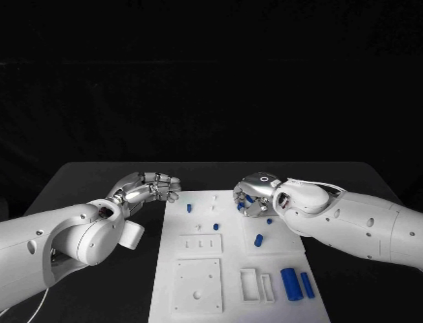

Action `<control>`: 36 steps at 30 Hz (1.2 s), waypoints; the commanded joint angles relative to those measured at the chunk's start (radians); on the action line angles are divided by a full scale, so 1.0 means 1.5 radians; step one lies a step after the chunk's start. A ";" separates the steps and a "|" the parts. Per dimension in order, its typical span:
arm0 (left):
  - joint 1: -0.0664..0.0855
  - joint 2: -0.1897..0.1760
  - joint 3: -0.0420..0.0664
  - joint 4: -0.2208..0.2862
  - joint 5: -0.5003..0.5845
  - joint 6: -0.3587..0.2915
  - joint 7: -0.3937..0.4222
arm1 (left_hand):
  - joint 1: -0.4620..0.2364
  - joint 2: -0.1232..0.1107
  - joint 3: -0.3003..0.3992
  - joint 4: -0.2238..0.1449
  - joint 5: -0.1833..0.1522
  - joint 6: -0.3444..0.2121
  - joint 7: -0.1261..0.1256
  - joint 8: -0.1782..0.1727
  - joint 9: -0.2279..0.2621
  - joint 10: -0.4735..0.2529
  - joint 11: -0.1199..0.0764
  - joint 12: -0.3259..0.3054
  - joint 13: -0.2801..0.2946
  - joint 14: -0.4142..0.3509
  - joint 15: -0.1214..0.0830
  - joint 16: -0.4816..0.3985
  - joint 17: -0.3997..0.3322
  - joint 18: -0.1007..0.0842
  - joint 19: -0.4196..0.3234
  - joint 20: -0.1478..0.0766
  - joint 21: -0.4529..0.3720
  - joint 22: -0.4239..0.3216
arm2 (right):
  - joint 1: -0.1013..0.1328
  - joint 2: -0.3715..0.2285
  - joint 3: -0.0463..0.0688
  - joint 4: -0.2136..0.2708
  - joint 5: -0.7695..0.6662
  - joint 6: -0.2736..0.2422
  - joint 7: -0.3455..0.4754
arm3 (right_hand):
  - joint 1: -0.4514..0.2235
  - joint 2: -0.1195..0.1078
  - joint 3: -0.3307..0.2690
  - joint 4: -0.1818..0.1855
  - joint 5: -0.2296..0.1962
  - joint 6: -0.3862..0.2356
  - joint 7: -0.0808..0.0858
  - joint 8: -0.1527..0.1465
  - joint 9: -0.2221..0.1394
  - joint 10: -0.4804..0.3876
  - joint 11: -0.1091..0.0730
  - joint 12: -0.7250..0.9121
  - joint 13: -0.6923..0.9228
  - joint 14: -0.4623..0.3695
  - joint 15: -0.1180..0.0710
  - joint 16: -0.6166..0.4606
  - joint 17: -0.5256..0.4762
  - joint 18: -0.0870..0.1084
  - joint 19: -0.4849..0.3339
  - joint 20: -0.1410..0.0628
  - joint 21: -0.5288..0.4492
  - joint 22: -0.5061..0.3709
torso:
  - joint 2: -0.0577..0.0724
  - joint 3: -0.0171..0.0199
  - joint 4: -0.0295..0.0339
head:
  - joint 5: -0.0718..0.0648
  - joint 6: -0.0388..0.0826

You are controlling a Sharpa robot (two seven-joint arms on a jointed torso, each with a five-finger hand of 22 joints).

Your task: Assemble the parts on the task board

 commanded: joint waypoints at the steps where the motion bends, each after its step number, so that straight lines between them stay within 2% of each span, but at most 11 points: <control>1: 0.002 0.001 0.001 0.000 -0.002 0.009 0.004 | -0.007 0.001 0.002 -0.004 0.001 0.005 0.005 -0.003 0.001 0.002 0.000 -0.002 -0.001 0.001 0.004 -0.004 0.001 0.005 0.003 0.001 -0.002 0.009 | -0.005 -0.001 -0.003 0.006 -0.026 -0.006 -0.023 | 0.007 0.009 0.011 0.002 0.000 0.009 -0.003 0.004 0.003 0.025 0.000 0.005 0.012 -0.015 -0.019 0.004 -0.002 0.041 -0.001 -0.004 0.005 0.015 | 0.001 -0.0001 0.0003 | 0.001 0.002; 6: 0.002 0.001 0.001 -0.002 -0.002 0.008 0.004 | -0.007 0.000 0.002 -0.004 0.001 0.005 0.005 -0.004 0.001 0.002 0.000 -0.003 -0.001 0.001 0.004 -0.004 0.001 0.005 0.003 0.001 -0.002 0.009 | -0.005 -0.002 -0.003 0.014 -0.035 -0.030 -0.038 | 0.008 0.006 0.020 0.003 0.000 0.014 -0.005 0.006 0.006 0.031 -0.003 0.007 0.018 -0.015 -0.021 0.006 -0.004 0.041 -0.001 -0.006 0.008 0.015 | 0.002 0.0001 0.0002 | 0.002 0.004; 15: 0.002 0.001 0.001 -0.001 -0.002 0.008 0.003 | -0.008 -0.001 0.003 -0.006 0.001 0.005 0.005 -0.005 0.001 0.001 0.000 -0.004 -0.002 0.001 0.004 -0.005 0.001 0.005 0.003 0.001 -0.002 0.009 | -0.004 0.002 0.008 0.026 -0.049 -0.060 -0.065 | 0.007 0.002 0.027 0.003 0.000 0.018 -0.007 0.008 0.009 0.034 -0.004 0.007 0.023 -0.015 -0.023 0.008 -0.006 0.041 -0.001 -0.007 0.012 0.014 | 0.003 -0.0014 -0.0004 | 0.002 0.010; 23: 0.002 0.003 0.001 -0.001 -0.004 0.006 0.003 | -0.008 -0.001 0.003 -0.007 0.001 0.005 0.005 -0.005 0.002 0.002 -0.001 -0.005 -0.002 0.001 0.004 -0.005 0.001 0.005 0.002 0.001 -0.002 0.009 | -0.003 0.016 0.017 0.031 -0.058 -0.075 -0.080 | 0.008 -0.001 0.031 0.004 0.000 0.020 -0.008 0.009 0.010 0.035 -0.005 0.006 0.025 -0.014 -0.023 0.010 -0.006 0.041 0.000 -0.007 0.014 0.014 | 0.005 -0.0005 0.0011 | 0.002 0.014; 27: 0.002 0.004 0.001 0.000 -0.006 0.005 0.002 | -0.009 -0.002 0.004 -0.008 0.003 0.005 0.005 -0.006 0.002 0.002 -0.001 -0.006 -0.002 0.001 0.004 -0.006 0.002 0.005 0.002 0.001 -0.002 0.009 | -0.002 0.030 0.018 0.026 -0.061 -0.077 -0.085 | 0.008 -0.002 0.032 0.004 0.000 0.020 -0.008 0.009 0.011 0.035 -0.005 0.006 0.026 -0.014 -0.023 0.010 -0.007 0.041 0.000 -0.008 0.014 0.014 | 0.006 -0.0014 0.0022 | 0.003 0.017; 36: 0.002 0.006 0.001 0.003 -0.006 0.002 0.002 | -0.009 -0.003 0.005 -0.010 0.003 0.005 0.005 -0.006 0.002 0.003 -0.001 -0.006 -0.002 0.001 0.004 -0.006 0.002 0.005 0.002 0.002 -0.002 0.010 | 0.000 0.062 0.018 0.010 -0.074 -0.086 -0.098 | 0.008 -0.002 0.033 0.004 0.000 0.021 -0.008 0.009 0.011 0.035 -0.005 0.006 0.027 -0.014 -0.023 0.011 -0.007 0.041 0.000 -0.008 0.015 0.014 | 0.007 -0.0014 0.0022 | 0.004 0.016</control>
